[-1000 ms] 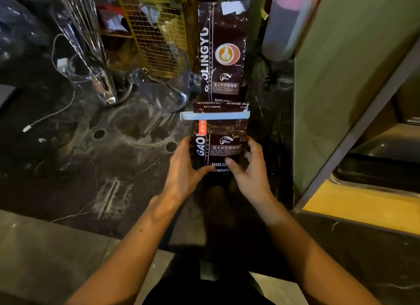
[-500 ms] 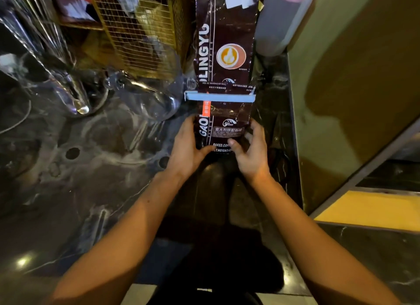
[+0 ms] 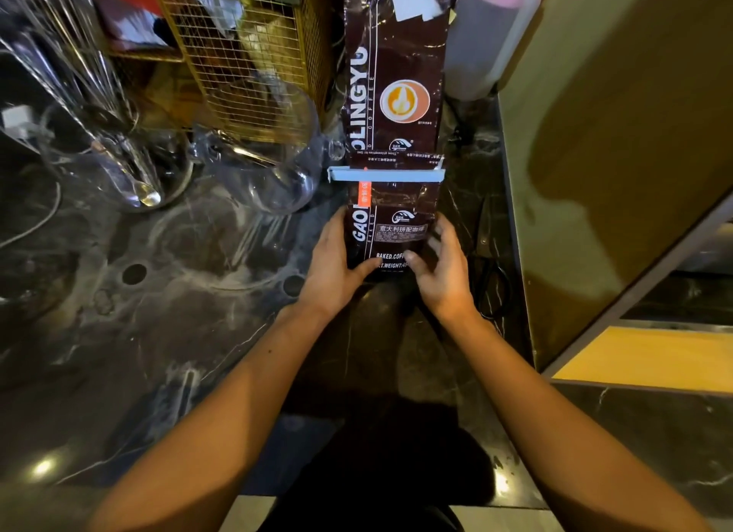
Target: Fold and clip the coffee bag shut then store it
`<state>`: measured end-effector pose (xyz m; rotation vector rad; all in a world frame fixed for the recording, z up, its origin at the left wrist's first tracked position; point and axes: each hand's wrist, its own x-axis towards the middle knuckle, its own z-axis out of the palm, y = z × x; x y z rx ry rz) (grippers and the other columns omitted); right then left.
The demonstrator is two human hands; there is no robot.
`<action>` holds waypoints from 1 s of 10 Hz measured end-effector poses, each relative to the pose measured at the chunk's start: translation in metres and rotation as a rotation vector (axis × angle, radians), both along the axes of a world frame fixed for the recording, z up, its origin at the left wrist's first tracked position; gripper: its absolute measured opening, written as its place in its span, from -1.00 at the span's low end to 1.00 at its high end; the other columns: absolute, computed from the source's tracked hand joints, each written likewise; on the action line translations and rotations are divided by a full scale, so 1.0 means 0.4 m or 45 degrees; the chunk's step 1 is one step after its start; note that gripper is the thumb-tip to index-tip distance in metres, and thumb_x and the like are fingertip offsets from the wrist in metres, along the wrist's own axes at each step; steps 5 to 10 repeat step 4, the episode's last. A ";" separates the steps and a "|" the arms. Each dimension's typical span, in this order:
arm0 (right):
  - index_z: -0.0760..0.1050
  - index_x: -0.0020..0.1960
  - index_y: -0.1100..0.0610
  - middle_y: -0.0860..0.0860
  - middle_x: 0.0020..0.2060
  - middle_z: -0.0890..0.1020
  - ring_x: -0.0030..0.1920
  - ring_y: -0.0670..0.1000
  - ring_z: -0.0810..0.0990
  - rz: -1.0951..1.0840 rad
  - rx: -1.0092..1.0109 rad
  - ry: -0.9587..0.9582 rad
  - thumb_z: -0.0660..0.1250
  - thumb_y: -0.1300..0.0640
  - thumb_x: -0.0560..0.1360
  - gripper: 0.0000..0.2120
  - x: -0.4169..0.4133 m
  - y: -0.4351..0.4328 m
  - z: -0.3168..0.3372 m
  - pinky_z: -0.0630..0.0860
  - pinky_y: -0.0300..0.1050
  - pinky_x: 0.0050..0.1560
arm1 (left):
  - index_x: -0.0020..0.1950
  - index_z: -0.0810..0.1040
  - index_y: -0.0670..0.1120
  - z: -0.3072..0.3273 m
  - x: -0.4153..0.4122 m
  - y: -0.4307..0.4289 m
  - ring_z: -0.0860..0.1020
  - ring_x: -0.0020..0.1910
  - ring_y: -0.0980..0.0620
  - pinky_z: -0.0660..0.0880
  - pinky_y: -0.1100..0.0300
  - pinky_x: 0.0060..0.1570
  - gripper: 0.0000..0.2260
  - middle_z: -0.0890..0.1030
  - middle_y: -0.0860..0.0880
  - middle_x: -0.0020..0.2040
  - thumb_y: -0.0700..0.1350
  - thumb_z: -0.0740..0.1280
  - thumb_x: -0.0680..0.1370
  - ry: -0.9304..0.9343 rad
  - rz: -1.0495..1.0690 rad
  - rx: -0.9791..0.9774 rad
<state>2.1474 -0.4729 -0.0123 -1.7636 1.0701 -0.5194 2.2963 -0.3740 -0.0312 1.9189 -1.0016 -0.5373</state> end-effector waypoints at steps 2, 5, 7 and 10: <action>0.14 0.54 0.09 0.06 0.45 0.38 0.39 -0.09 0.38 -0.046 -0.035 -0.054 0.40 0.23 0.52 -0.31 -0.015 0.035 0.042 0.38 -0.02 0.41 | 0.56 0.11 0.04 0.050 -0.005 0.035 0.39 0.45 -0.01 0.41 -0.14 0.38 -0.27 0.39 -0.05 0.45 0.12 0.39 0.50 0.016 -0.055 -0.090; 0.16 0.53 0.08 0.06 0.44 0.38 0.40 -0.03 0.42 -0.112 -0.086 -0.099 0.37 0.17 0.55 -0.36 -0.029 0.076 0.068 0.42 -0.06 0.37 | 0.56 0.11 0.07 0.066 -0.013 0.067 0.36 0.47 0.00 0.40 -0.14 0.39 -0.32 0.34 -0.04 0.49 0.16 0.32 0.52 0.010 -0.104 -0.152; 0.16 0.53 0.08 0.06 0.44 0.38 0.40 -0.03 0.42 -0.112 -0.086 -0.099 0.37 0.17 0.55 -0.36 -0.029 0.076 0.068 0.42 -0.06 0.37 | 0.56 0.11 0.07 0.066 -0.013 0.067 0.36 0.47 0.00 0.40 -0.14 0.39 -0.32 0.34 -0.04 0.49 0.16 0.32 0.52 0.010 -0.104 -0.152; 0.16 0.53 0.08 0.06 0.44 0.38 0.40 -0.03 0.42 -0.112 -0.086 -0.099 0.37 0.17 0.55 -0.36 -0.029 0.076 0.068 0.42 -0.06 0.37 | 0.56 0.11 0.07 0.066 -0.013 0.067 0.36 0.47 0.00 0.40 -0.14 0.39 -0.32 0.34 -0.04 0.49 0.16 0.32 0.52 0.010 -0.104 -0.152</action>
